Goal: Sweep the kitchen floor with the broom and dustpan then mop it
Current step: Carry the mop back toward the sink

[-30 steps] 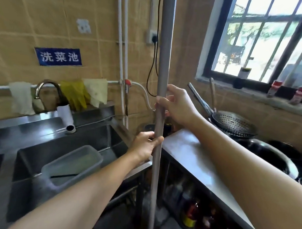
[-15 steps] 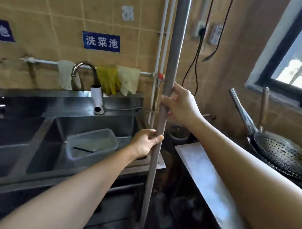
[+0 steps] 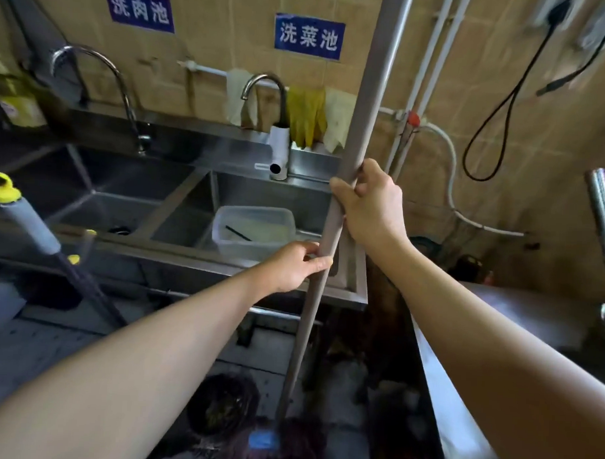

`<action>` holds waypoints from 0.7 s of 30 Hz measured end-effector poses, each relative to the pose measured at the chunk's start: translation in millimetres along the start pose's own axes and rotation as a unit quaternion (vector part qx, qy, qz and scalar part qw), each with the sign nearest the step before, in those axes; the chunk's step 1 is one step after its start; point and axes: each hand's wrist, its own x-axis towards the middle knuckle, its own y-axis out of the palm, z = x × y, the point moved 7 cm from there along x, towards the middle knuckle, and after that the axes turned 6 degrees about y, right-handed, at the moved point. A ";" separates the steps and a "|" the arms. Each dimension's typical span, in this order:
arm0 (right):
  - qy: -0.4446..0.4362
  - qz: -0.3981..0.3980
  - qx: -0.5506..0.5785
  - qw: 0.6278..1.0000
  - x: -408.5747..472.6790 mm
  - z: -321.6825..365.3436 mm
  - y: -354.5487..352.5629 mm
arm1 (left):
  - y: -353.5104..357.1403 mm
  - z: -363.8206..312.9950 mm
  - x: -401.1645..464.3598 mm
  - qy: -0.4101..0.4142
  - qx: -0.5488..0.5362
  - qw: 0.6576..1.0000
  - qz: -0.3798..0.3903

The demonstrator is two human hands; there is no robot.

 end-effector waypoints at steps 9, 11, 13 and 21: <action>0.032 0.007 -0.009 0.999 -23.3 -7.2 37.6 | -3.8 39.7 -22.7 0.002 -0.012 1.000 0.012; 0.036 0.009 -0.012 0.999 -30.1 -10.1 45.2 | -2.3 46.7 -26.9 0.003 -0.007 1.000 0.021; 0.043 0.011 -0.010 0.999 -35.6 -15.8 51.2 | 0.4 54.6 -28.8 0.000 -0.007 1.000 0.030; 0.066 0.021 -0.012 0.998 -47.7 -61.9 76.4 | 27.4 95.9 -26.2 -0.027 0.006 0.998 0.062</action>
